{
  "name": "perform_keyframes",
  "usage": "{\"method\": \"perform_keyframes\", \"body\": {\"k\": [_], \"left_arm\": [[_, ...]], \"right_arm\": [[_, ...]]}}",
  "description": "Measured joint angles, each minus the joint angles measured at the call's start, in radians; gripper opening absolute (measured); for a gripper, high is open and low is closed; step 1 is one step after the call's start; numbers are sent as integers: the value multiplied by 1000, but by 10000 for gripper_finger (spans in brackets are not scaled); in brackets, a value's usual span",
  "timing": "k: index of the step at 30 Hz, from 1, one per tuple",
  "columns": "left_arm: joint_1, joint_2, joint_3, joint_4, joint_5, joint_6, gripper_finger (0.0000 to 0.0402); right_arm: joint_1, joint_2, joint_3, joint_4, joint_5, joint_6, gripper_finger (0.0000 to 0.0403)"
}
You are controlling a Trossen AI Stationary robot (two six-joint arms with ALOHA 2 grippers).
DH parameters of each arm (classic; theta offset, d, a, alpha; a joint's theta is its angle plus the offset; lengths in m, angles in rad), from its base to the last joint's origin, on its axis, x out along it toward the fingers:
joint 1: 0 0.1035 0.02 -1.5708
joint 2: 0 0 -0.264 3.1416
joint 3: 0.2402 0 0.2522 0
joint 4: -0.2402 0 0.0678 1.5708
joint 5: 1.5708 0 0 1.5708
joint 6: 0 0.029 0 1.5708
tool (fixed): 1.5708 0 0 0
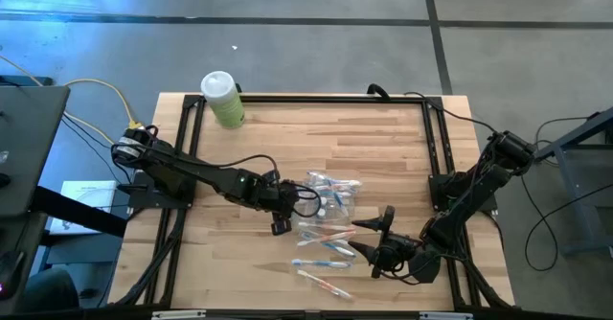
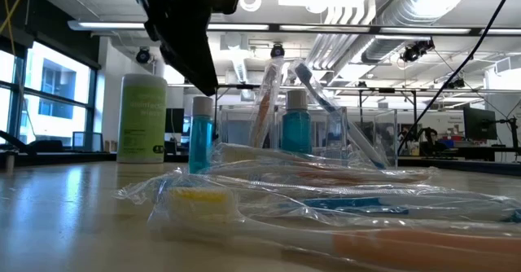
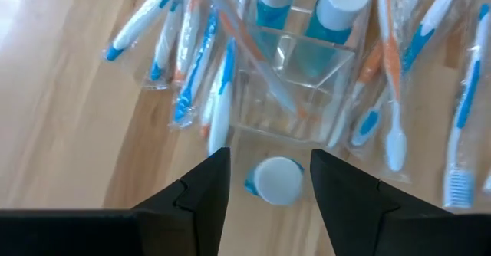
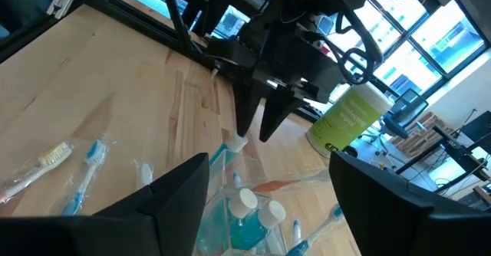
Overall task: Pick & Place toothbrushing station
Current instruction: Put the mouthwash into the transparent organizer
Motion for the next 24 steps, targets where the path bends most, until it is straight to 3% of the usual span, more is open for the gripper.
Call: {"method": "perform_keyframes", "body": {"k": [14, 24], "left_arm": [[-49, 9, 2, 18, -18, -62, 175], [-49, 16, 2, 16, -96, -71, 175]], "right_arm": [[0, 0, 0, 0, 0, 0, 263], [0, 0, 0, -2, 0, 0, 263]]}}
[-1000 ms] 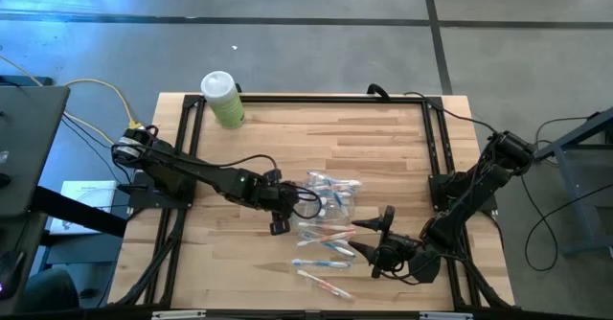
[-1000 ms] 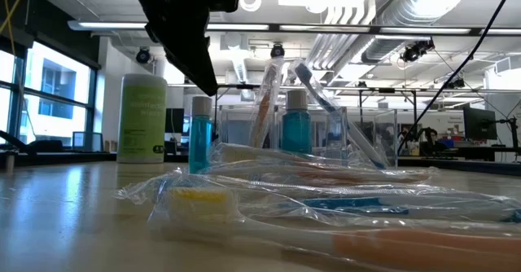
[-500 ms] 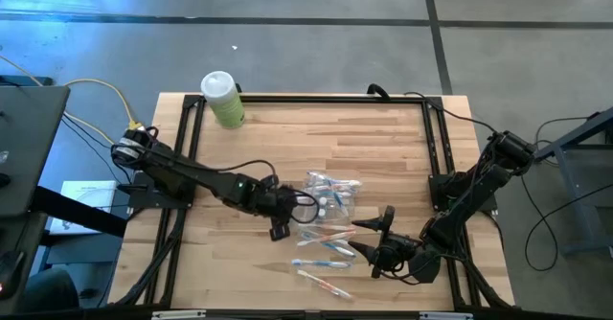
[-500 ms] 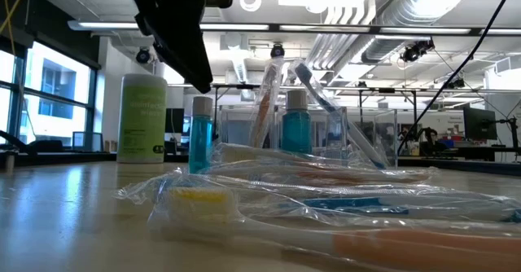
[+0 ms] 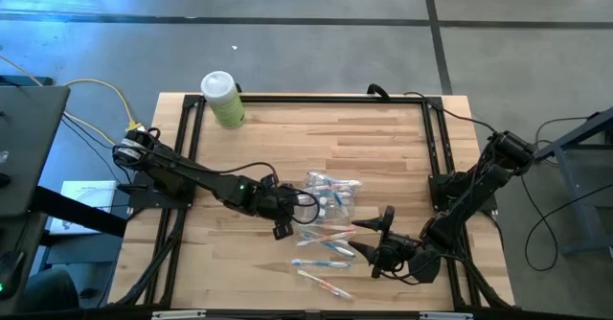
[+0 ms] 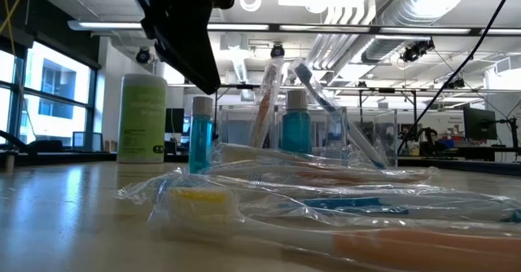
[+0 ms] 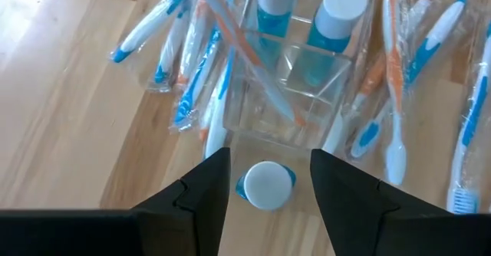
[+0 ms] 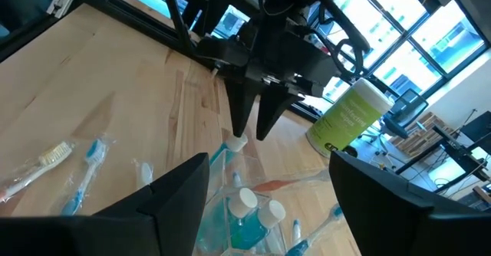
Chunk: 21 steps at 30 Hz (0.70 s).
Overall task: Pick & Place toothbrushing station
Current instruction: Put the mouthwash into the transparent organizer
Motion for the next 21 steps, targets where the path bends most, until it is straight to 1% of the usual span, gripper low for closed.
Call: {"method": "perform_keyframes", "body": {"k": [21], "left_arm": [[-7, 2, -7, -1, -5, -39, 175]], "right_arm": [[0, 0, 0, -1, 0, 0, 263]]}}
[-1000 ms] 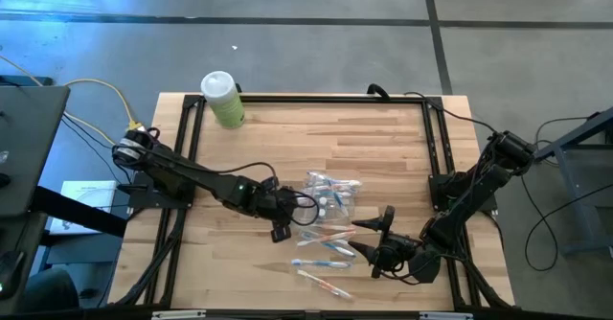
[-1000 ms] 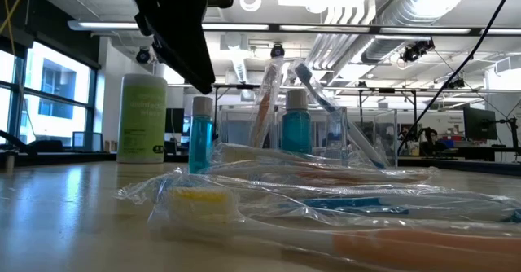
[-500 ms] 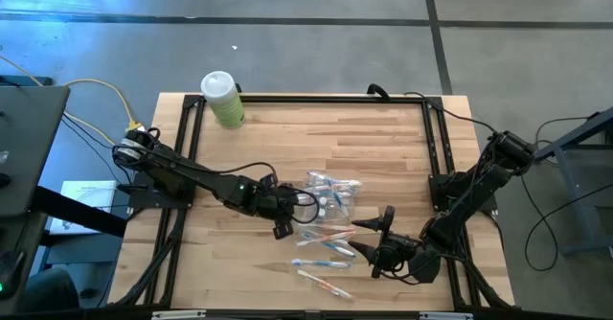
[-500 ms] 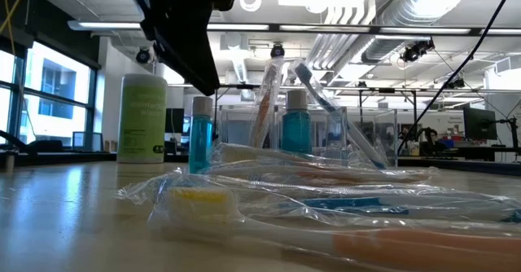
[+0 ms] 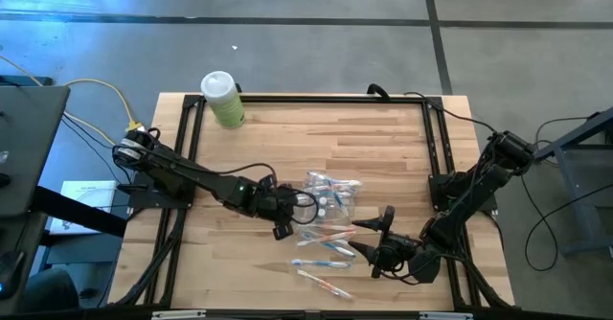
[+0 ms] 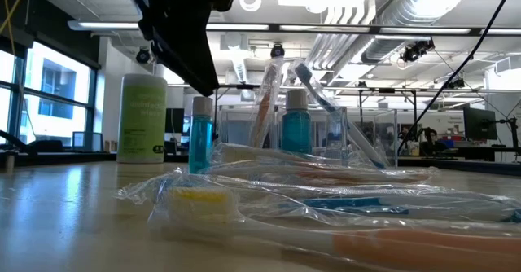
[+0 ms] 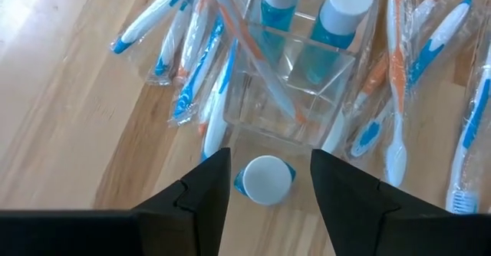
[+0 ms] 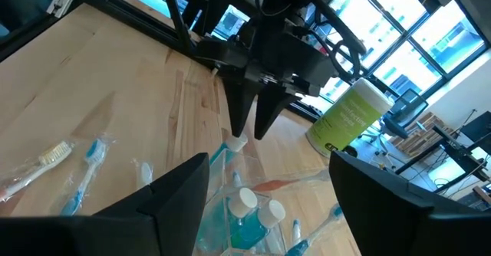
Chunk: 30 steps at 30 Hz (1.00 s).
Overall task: Pick & Place toothbrushing station
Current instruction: Put the mouthwash into the transparent organizer
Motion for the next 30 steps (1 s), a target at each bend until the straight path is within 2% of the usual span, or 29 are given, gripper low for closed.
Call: {"method": "perform_keyframes", "body": {"k": [6, 17, 25, 30], "left_arm": [[-2, 0, 0, 0, -2, -12, 175], [-48, 1, -1, 0, -90, -19, 175], [-58, 49, -1, 5, -148, -15, 175], [-58, 85, -1, 20, -149, -15, 175]], "right_arm": [[0, 0, 0, 0, -4, 2, 263], [0, 0, 0, 0, -6, 7, 263], [0, 0, 0, -1, -7, 8, 263], [0, 0, 0, -4, -11, 8, 263]]}}
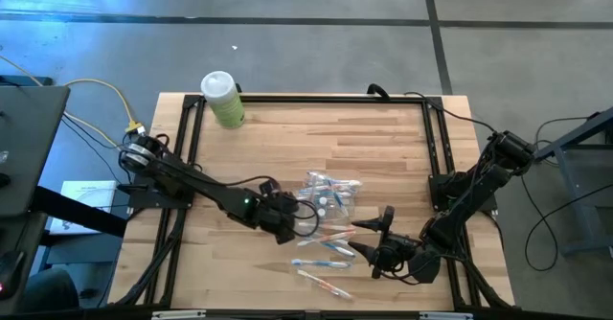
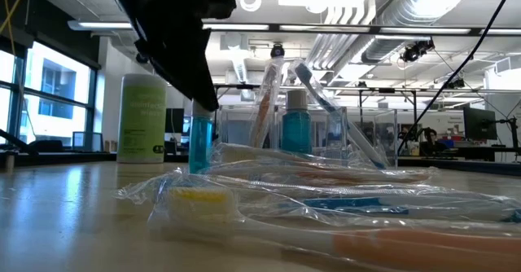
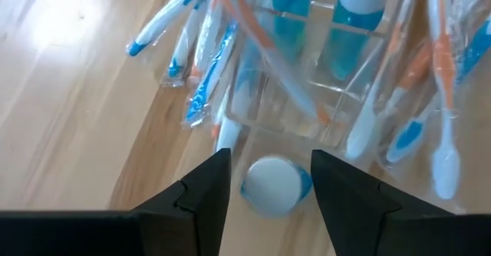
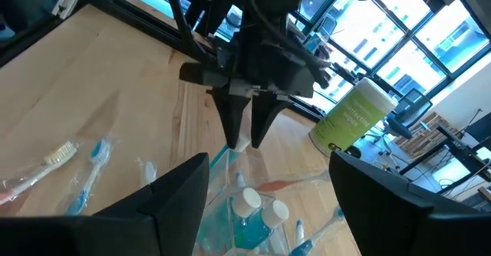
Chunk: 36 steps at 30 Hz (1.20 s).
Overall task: Pick & Place toothbrushing station
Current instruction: Put the mouthwash into the transparent organizer
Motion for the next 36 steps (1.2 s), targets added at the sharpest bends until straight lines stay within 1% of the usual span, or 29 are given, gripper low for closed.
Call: {"method": "perform_keyframes", "body": {"k": [11, 13, 16, 23, 36], "left_arm": [[5, 36, 0, -1, 1, 0, 174], [5, 36, 0, -1, 1, 0, 169], [5, 36, 0, 0, 1, 0, 150], [5, 35, 2, 5, 0, 0, 88], [-8, 34, 2, 2, -8, -3, 87]], "right_arm": [[0, 0, 0, -6, -14, 0, 263], [0, 0, 0, -6, -14, 0, 263], [0, 0, 0, -6, -14, 0, 263], [0, 0, 0, -6, -14, 0, 263], [0, 0, 0, -7, -11, 0, 263]]}}
